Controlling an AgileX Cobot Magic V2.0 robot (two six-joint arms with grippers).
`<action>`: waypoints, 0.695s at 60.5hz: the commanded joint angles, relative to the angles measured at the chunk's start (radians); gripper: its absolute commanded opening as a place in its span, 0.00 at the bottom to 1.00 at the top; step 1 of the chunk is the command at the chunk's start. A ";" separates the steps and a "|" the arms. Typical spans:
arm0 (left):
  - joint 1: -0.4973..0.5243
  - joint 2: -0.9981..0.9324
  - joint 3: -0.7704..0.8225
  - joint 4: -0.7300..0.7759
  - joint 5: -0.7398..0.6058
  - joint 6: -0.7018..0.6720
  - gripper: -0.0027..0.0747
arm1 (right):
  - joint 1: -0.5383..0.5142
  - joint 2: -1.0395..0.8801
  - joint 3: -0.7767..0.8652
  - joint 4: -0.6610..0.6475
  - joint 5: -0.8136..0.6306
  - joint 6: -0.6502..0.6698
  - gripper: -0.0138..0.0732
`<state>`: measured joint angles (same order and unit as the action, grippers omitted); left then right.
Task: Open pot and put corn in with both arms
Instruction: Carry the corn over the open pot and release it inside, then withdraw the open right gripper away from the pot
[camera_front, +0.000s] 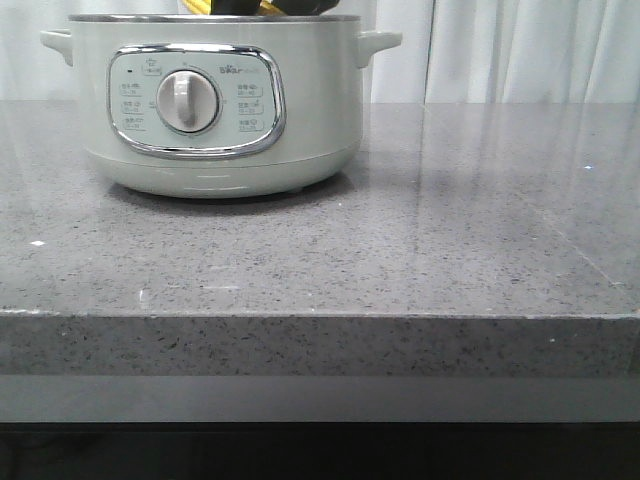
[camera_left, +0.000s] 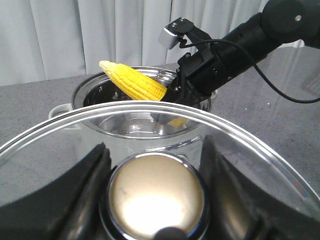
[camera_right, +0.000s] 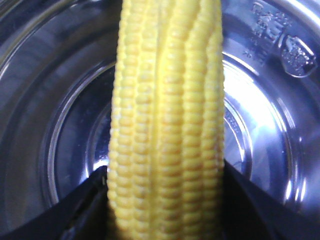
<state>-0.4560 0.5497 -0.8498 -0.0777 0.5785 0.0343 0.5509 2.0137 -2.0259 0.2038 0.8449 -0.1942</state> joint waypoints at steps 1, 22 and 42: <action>-0.001 0.000 -0.039 -0.014 -0.147 -0.007 0.26 | -0.001 -0.055 -0.039 0.002 -0.055 -0.009 0.76; -0.001 0.000 -0.039 -0.014 -0.147 -0.007 0.26 | -0.001 -0.120 -0.039 0.002 -0.012 -0.008 0.78; -0.001 0.000 -0.039 -0.014 -0.147 -0.007 0.26 | -0.001 -0.315 0.093 0.025 0.018 -0.004 0.78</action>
<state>-0.4560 0.5497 -0.8498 -0.0777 0.5785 0.0343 0.5509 1.8017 -1.9596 0.2084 0.9414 -0.1950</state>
